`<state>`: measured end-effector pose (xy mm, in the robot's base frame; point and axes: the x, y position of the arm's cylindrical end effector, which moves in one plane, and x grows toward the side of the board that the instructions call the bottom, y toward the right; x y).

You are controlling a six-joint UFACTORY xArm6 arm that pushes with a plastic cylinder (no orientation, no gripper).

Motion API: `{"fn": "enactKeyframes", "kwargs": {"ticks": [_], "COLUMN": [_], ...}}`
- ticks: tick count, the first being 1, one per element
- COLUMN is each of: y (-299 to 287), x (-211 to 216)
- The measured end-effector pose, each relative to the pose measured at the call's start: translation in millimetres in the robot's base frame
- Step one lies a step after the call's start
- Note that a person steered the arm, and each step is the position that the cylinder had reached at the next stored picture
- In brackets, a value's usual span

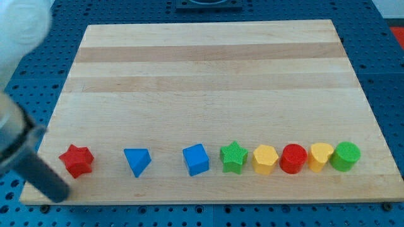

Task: Keep your arm at the bottom center

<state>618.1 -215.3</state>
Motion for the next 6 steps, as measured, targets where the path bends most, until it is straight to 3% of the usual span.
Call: {"fn": "enactKeyframes", "kwargs": {"ticks": [3,6], "y": [188,274], "x": [1,-2]}}
